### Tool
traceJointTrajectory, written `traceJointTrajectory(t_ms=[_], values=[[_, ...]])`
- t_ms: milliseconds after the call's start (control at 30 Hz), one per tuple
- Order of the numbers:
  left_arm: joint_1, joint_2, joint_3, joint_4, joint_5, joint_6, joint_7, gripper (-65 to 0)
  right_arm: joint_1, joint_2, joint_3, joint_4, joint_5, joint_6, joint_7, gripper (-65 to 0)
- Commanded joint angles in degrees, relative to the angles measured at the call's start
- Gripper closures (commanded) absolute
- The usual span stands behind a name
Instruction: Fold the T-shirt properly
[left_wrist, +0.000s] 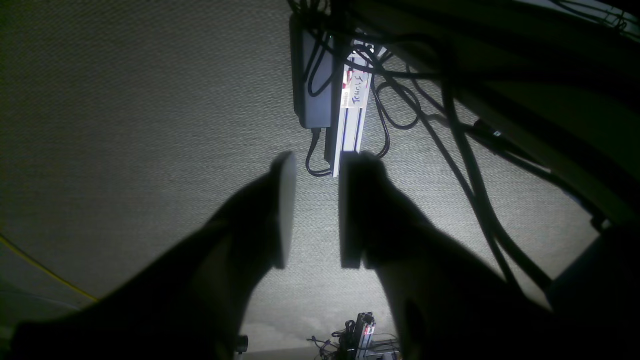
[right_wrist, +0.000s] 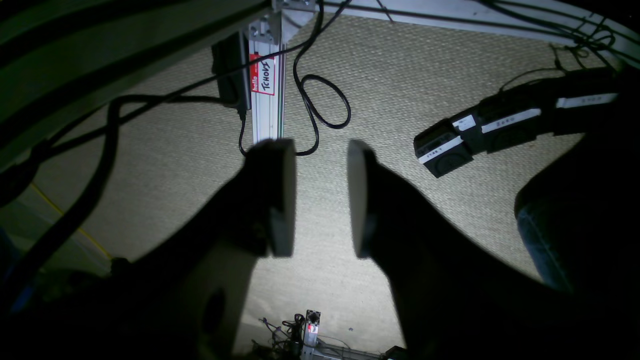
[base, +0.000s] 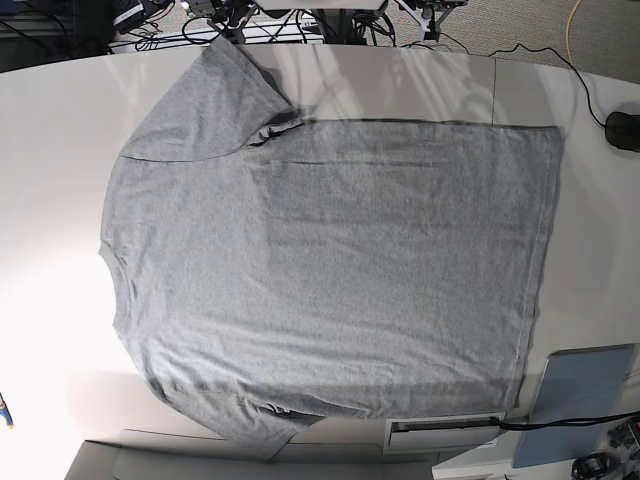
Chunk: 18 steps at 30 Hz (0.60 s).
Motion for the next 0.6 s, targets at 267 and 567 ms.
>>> traceJointTrajectory(t_ms=[267,567], values=[[0.6,-0.3,0.0,0.1,0.0,-0.4,-0.1,-16.8,-0.3,0.3,-0.2,0.2,0.3,0.3,0.4,-18.5],[1.0,-0.3,0.0,0.2,0.0,-0.4,-0.2,-16.8,-0.3,0.3,-0.2,0.2,0.3,0.3,0.4,-18.5]])
